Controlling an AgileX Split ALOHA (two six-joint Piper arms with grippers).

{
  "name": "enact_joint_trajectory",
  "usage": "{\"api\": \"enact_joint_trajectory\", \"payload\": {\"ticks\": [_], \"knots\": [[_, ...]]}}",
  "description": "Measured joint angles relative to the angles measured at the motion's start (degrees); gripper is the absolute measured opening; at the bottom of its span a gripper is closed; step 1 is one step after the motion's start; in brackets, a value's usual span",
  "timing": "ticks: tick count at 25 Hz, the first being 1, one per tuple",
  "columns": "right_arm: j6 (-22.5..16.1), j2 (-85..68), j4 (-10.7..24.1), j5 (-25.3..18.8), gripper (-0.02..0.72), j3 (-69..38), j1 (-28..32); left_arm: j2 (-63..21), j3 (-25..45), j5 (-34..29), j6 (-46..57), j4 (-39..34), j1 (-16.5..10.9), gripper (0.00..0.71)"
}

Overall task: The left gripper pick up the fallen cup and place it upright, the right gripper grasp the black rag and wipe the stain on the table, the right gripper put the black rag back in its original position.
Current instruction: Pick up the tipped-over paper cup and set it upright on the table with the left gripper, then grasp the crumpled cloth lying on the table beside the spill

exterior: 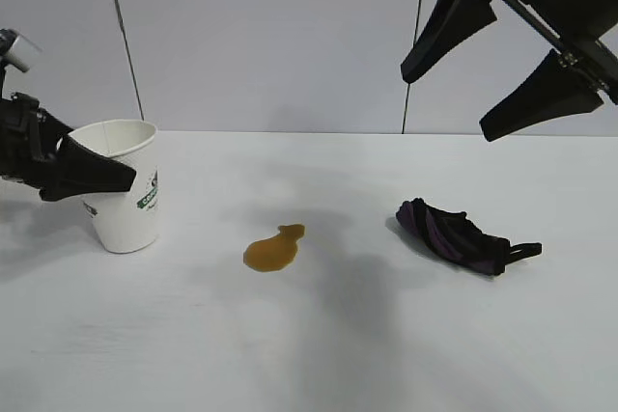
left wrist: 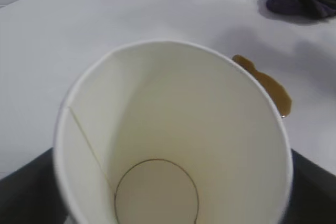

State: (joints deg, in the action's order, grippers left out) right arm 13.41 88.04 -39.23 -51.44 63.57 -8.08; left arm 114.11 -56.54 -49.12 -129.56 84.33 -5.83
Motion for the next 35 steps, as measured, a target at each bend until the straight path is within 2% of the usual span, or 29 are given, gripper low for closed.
{"api": "enact_joint_trajectory", "payload": {"ticks": [12, 22, 29, 35], "knots": [[0.4, 0.0, 0.0, 0.0, 0.557, 0.0, 0.0, -6.9, 0.0, 4.6, 14.8, -16.5, 0.0, 0.632], [0.8, 0.0, 0.0, 0.0, 0.557, 0.0, 0.0, -17.7, 0.0, 4.4, 37.5, -30.8, 0.0, 0.632], [1.0, 0.0, 0.0, 0.0, 0.557, 0.0, 0.0, -32.4, 0.0, 0.1, 57.0, -33.5, 0.0, 0.632], [1.0, 0.0, 0.0, 0.0, 0.557, 0.0, 0.0, -47.7, 0.0, -8.2, 63.2, -33.8, 0.0, 0.630]]}}
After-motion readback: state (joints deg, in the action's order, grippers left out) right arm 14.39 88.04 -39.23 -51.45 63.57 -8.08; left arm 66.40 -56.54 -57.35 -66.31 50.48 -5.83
